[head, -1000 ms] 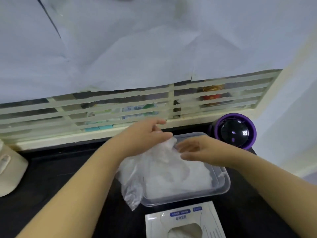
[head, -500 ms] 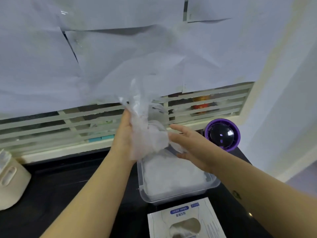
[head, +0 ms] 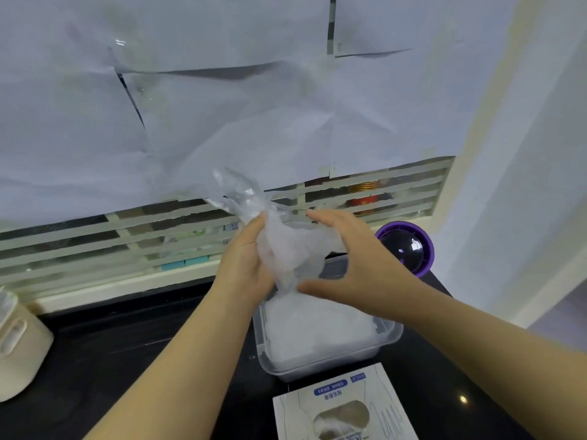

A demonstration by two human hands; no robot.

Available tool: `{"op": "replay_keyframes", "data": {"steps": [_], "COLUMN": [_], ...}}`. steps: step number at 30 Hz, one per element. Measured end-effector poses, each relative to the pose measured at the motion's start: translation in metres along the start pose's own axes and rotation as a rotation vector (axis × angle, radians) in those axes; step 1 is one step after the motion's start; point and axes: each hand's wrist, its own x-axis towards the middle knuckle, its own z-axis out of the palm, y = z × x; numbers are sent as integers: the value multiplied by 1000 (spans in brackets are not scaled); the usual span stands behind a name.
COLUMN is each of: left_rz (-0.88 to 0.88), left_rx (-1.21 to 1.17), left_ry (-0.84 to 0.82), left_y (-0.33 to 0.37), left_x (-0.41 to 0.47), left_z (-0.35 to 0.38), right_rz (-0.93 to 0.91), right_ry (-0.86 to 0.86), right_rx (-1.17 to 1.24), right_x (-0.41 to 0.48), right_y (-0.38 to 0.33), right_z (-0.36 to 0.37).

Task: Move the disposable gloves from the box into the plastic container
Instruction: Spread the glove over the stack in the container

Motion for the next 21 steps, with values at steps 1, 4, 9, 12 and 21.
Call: {"op": "replay_keyframes", "data": {"steps": [1,4,9,12,21], "left_rz": [-6,4,-6,-19,-26], "left_rx": [1,-48,-186,-204,-170], "left_ry": [19,33,15,36,47], "left_y": [-2,-4,-1,1,4], "left_x": [0,1,5,4,-3], "left_z": [2,5,0,5,3], "right_rz": [2,81,291,412,518], "right_ry": [28,318,561,391,149], "right_rx": [5,171,645,709,918], "right_x": [0,1,-7,-2,10], "right_y": [-2,-7,-1,4,14], "right_z": [2,12,32,39,39]}}
